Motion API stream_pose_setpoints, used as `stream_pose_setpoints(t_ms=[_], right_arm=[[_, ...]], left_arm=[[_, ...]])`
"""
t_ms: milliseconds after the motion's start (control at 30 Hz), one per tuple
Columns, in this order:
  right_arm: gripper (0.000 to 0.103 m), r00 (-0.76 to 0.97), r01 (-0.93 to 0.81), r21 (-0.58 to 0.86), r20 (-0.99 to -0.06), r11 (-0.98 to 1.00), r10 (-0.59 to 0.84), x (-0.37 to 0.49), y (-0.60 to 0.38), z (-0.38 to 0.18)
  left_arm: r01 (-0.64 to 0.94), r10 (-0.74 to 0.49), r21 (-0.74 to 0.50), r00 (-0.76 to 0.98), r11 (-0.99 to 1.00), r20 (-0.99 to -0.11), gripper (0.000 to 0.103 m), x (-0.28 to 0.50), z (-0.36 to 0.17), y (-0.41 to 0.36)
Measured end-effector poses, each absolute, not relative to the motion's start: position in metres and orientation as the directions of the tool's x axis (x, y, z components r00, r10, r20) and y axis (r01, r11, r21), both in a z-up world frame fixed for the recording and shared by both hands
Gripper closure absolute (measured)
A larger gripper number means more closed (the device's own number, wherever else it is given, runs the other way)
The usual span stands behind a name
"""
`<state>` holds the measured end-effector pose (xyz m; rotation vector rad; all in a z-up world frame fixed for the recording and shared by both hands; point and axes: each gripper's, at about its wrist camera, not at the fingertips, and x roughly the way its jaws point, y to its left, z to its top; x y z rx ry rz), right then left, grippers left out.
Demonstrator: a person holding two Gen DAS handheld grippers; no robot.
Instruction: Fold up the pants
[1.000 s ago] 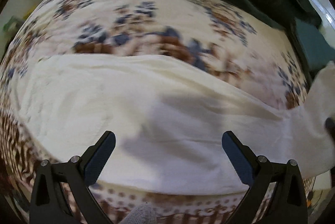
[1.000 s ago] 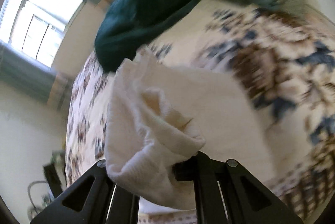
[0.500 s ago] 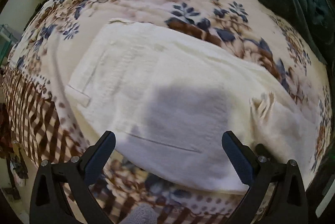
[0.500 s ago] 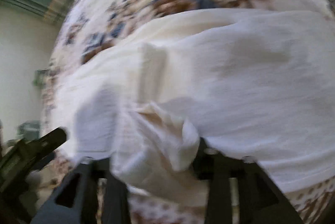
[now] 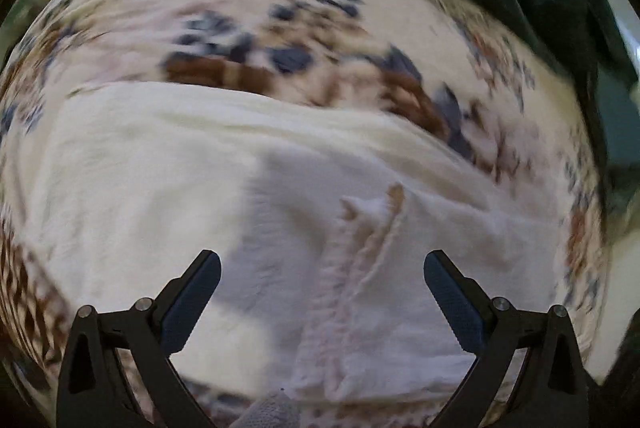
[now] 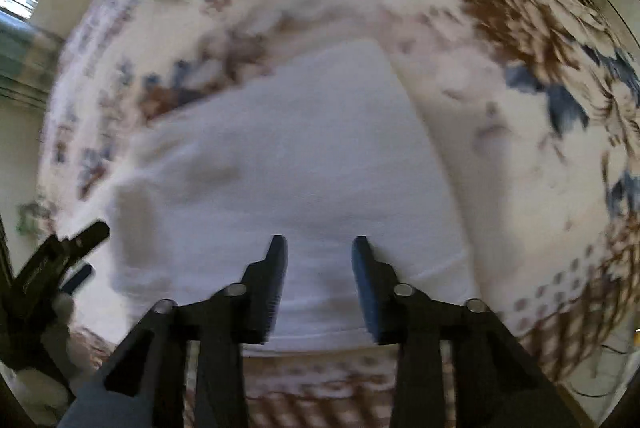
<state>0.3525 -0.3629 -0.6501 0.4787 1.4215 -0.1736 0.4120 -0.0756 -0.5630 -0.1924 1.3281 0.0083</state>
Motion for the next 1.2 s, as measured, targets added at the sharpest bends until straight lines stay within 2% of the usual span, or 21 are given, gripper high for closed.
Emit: stream_pose_setpoints(t_ms=[67,100,133,233,367,567,700,733,767,833,867,900,1067,1133,1167,1200], right_arm=[[0.077,0.087,0.389,0.189,-0.982,0.902,0.168,0.346,-0.362,-0.662],[0.083,0.053,0.373,0.172,-0.985,0.912,0.164,0.341,-0.361,-0.667],[0.084,0.043,0.36,0.166,-0.986,0.918,0.161,0.335,-0.36,-0.668],[0.084,0.033,0.323,0.151,-0.988,0.934,0.148,0.328,-0.359,-0.661],[0.081,0.076,0.37,0.197,-0.98,0.908,0.182,0.334,-0.363,-0.639],[0.081,0.125,0.383,0.243,-0.969,0.891,0.211,0.365,-0.355,-0.628],[0.081,0.104,0.386,0.208,-0.978,0.899,0.181,0.388,-0.344,-0.64],[0.081,0.1,0.392,0.206,-0.978,0.897,0.181,0.391,-0.344,-0.643],[0.081,0.097,0.398,0.206,-0.978,0.894,0.183,0.391,-0.346,-0.644],[0.081,0.09,0.408,0.205,-0.979,0.89,0.184,0.394,-0.345,-0.648],[0.081,0.087,0.409,0.202,-0.979,0.89,0.182,0.397,-0.344,-0.65],[0.081,0.083,0.408,0.198,-0.98,0.891,0.18,0.397,-0.343,-0.652],[0.081,0.051,0.414,0.174,-0.984,0.894,0.168,0.398,-0.334,-0.662],[0.081,0.04,0.423,0.168,-0.985,0.89,0.167,0.401,-0.329,-0.667],[0.081,0.038,0.429,0.167,-0.985,0.888,0.167,0.401,-0.328,-0.668],[0.081,0.041,0.432,0.167,-0.985,0.886,0.166,0.401,-0.329,-0.667]], left_arm=[[-0.089,-0.03,-0.048,0.193,0.995,-0.981,0.0,0.42,-0.587,-0.084],[-0.094,-0.001,-0.017,0.167,0.995,-0.986,0.0,0.422,-0.596,-0.081],[-0.102,0.013,-0.001,0.139,0.995,-0.99,0.0,0.422,-0.605,-0.075],[-0.121,-0.05,-0.064,0.121,0.991,-0.991,0.0,0.408,-0.609,-0.053],[-0.121,-0.037,-0.049,0.1,0.991,-0.994,0.0,0.392,-0.593,-0.045],[-0.11,-0.088,-0.112,0.209,0.988,-0.974,0.0,0.42,-0.565,-0.062],[-0.082,0.009,-0.007,0.191,0.997,-0.981,0.0,0.458,-0.596,-0.077],[-0.091,-0.012,-0.029,0.185,0.995,-0.983,0.0,0.458,-0.6,-0.072],[-0.124,-0.046,-0.071,0.194,0.99,-0.98,0.004,0.457,-0.6,-0.064],[-0.14,-0.117,-0.15,0.218,0.979,-0.969,0.021,0.452,-0.588,-0.054],[-0.142,-0.143,-0.178,0.227,0.974,-0.963,0.034,0.45,-0.584,-0.051],[-0.144,-0.179,-0.218,0.245,0.965,-0.953,0.043,0.445,-0.575,-0.046],[-0.073,-0.282,-0.308,0.25,0.948,-0.926,0.046,0.431,-0.564,-0.051],[-0.016,-0.316,-0.327,0.225,0.945,-0.922,0.076,0.427,-0.573,-0.068],[0.012,-0.309,-0.314,0.211,0.949,-0.927,0.087,0.431,-0.579,-0.076],[0.029,-0.299,-0.301,0.223,0.953,-0.928,0.087,0.429,-0.58,-0.078]])
